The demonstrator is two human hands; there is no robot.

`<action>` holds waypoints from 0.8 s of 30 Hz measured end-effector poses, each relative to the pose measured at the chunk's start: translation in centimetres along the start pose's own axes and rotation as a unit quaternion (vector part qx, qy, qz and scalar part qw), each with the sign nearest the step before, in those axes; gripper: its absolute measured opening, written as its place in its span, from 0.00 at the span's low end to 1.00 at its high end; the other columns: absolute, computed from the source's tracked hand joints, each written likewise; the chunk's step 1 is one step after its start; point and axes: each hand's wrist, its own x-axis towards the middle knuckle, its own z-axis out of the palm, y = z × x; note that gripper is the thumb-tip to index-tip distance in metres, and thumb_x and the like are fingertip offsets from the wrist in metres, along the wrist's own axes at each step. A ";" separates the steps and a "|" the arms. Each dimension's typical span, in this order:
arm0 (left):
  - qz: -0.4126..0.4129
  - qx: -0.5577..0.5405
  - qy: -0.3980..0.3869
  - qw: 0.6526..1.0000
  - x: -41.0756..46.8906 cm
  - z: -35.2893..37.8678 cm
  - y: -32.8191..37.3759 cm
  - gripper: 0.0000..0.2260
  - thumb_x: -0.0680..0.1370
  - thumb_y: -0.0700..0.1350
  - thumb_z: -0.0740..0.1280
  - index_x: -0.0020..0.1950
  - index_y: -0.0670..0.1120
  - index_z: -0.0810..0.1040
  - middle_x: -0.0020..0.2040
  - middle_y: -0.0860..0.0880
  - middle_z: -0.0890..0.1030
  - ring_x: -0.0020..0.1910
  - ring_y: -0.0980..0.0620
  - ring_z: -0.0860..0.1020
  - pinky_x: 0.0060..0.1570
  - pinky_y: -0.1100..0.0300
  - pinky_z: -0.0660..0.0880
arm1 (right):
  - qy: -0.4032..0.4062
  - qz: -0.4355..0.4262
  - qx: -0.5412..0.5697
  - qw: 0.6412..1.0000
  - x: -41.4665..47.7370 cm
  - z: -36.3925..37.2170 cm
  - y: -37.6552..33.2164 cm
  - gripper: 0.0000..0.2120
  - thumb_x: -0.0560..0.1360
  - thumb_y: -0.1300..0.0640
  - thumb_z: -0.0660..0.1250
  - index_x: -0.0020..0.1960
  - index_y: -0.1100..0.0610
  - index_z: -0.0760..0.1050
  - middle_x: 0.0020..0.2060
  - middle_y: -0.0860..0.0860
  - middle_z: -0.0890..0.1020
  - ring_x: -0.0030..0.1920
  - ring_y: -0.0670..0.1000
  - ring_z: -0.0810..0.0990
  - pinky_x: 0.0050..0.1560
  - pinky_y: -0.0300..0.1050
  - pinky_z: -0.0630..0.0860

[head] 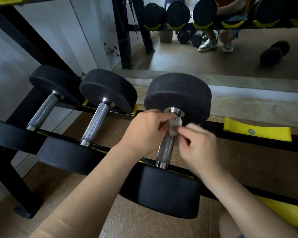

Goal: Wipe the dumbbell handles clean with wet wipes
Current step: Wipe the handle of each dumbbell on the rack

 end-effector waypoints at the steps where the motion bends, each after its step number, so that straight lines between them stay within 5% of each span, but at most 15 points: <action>1: -0.006 0.001 -0.006 1.000 0.0 -0.2 -0.2 0.13 0.78 0.44 0.65 0.60 0.51 0.81 0.50 0.47 0.83 0.49 0.47 0.80 0.49 0.51 0.77 | -0.006 -0.016 0.003 1.000 -0.3 -0.1 0.0 0.09 0.71 0.67 0.65 0.46 0.61 0.83 0.33 0.51 0.78 0.31 0.51 0.76 0.31 0.43 0.72; 5: -0.048 -0.041 0.029 0.998 -0.1 -0.4 -0.1 0.13 0.77 0.42 0.68 0.61 0.52 0.81 0.50 0.52 0.84 0.49 0.53 0.81 0.52 0.56 0.76 | 0.052 0.024 -0.041 0.998 2.5 0.3 0.5 0.09 0.72 0.67 0.65 0.47 0.62 0.83 0.35 0.54 0.79 0.32 0.53 0.77 0.33 0.37 0.66; 9: -0.074 -0.123 0.003 0.990 -0.1 -0.5 -0.2 0.13 0.77 0.41 0.69 0.58 0.54 0.83 0.52 0.55 0.84 0.52 0.60 0.81 0.56 0.65 0.74 | -0.031 -0.059 0.016 0.998 0.4 0.1 -1.0 0.12 0.72 0.64 0.57 0.38 0.61 0.79 0.40 0.51 0.74 0.36 0.49 0.74 0.37 0.37 0.70; 13: -0.102 -0.105 0.033 0.989 0.4 -0.5 -0.4 0.09 0.77 0.45 0.70 0.55 0.56 0.84 0.45 0.57 0.84 0.46 0.59 0.81 0.48 0.65 0.75 | -0.027 -0.034 -0.015 0.999 2.9 0.2 0.2 0.12 0.75 0.63 0.60 0.49 0.63 0.82 0.44 0.54 0.78 0.42 0.53 0.78 0.44 0.44 0.78; 15: -0.110 -0.075 0.077 0.988 0.4 -0.8 -0.3 0.08 0.76 0.45 0.71 0.53 0.55 0.84 0.44 0.58 0.84 0.44 0.60 0.80 0.46 0.67 0.75 | -0.060 -0.034 -0.002 0.998 2.7 0.3 -0.3 0.11 0.75 0.64 0.60 0.47 0.63 0.82 0.47 0.54 0.76 0.43 0.53 0.77 0.44 0.47 0.79; 17: -0.111 -0.053 0.083 0.989 0.4 -1.0 0.0 0.04 0.75 0.46 0.72 0.47 0.54 0.85 0.40 0.57 0.83 0.41 0.60 0.80 0.44 0.66 0.75 | -0.101 -0.038 0.042 0.993 1.8 0.0 -0.6 0.15 0.75 0.60 0.57 0.43 0.62 0.82 0.50 0.52 0.77 0.46 0.48 0.77 0.48 0.40 0.77; 19: -0.120 -0.026 0.042 0.992 0.4 -0.7 0.4 0.06 0.76 0.49 0.70 0.42 0.51 0.85 0.34 0.53 0.82 0.35 0.57 0.78 0.38 0.61 0.75 | -0.074 0.024 0.104 0.991 1.5 0.0 -0.2 0.09 0.75 0.64 0.64 0.44 0.60 0.84 0.48 0.47 0.79 0.47 0.42 0.77 0.50 0.31 0.74; 24: -0.150 0.024 -0.017 0.988 1.1 -0.4 1.2 0.09 0.77 0.53 0.68 0.43 0.51 0.85 0.32 0.51 0.81 0.34 0.54 0.78 0.34 0.60 0.72 | -0.019 0.198 0.254 0.947 0.4 -0.3 0.0 0.14 0.70 0.65 0.74 0.51 0.51 0.83 0.45 0.43 0.84 0.44 0.43 0.83 0.46 0.40 0.80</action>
